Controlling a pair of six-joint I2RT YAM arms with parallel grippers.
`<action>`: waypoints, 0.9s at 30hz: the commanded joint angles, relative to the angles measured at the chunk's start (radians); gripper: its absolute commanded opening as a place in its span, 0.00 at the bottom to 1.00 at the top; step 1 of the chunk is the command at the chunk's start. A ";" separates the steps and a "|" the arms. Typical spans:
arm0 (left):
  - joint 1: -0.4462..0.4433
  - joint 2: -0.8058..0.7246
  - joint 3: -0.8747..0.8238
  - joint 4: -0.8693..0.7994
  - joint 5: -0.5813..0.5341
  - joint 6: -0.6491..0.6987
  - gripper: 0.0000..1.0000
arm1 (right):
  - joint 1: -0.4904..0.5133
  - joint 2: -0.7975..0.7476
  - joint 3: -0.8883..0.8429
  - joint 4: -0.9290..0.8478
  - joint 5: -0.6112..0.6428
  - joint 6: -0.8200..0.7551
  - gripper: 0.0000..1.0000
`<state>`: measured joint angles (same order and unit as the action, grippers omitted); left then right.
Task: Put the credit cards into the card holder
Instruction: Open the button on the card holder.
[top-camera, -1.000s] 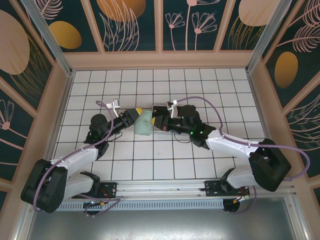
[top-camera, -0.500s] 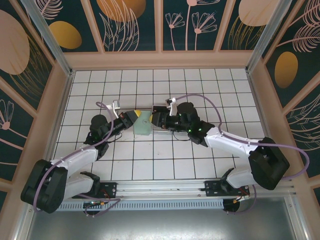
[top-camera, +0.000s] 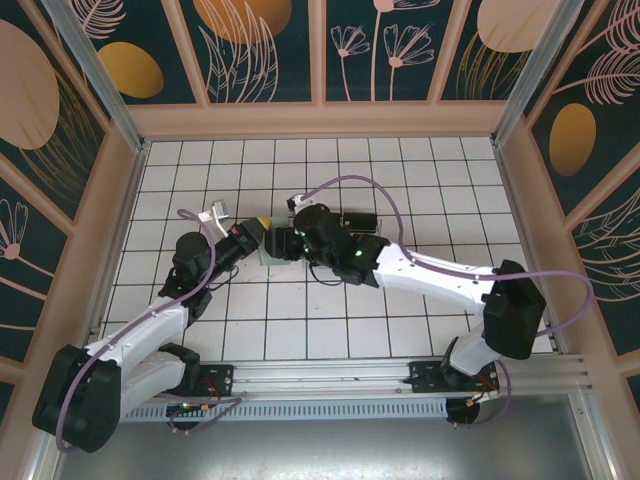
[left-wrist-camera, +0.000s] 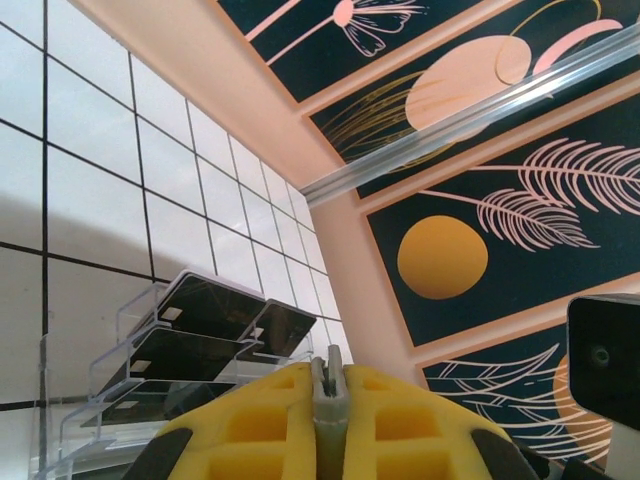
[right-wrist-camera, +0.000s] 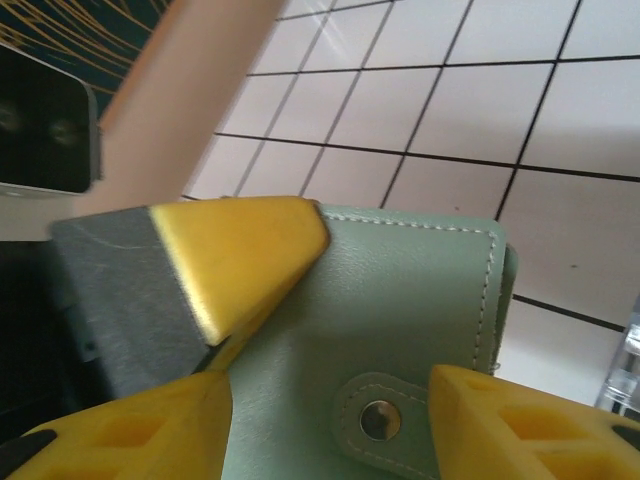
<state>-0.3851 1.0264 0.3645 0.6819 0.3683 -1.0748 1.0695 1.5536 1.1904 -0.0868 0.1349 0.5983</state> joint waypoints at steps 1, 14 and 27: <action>0.000 -0.033 0.000 -0.002 -0.019 0.007 0.00 | 0.009 0.031 0.052 -0.074 0.111 -0.049 0.54; 0.000 -0.057 -0.005 -0.011 -0.029 0.004 0.00 | 0.010 0.024 0.009 -0.074 0.116 -0.031 0.40; 0.000 -0.056 -0.016 -0.021 -0.050 0.006 0.00 | 0.017 -0.029 -0.058 -0.058 0.072 -0.016 0.00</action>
<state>-0.3862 0.9924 0.3477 0.6193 0.3428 -1.0748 1.0866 1.5681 1.1725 -0.1055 0.1837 0.5819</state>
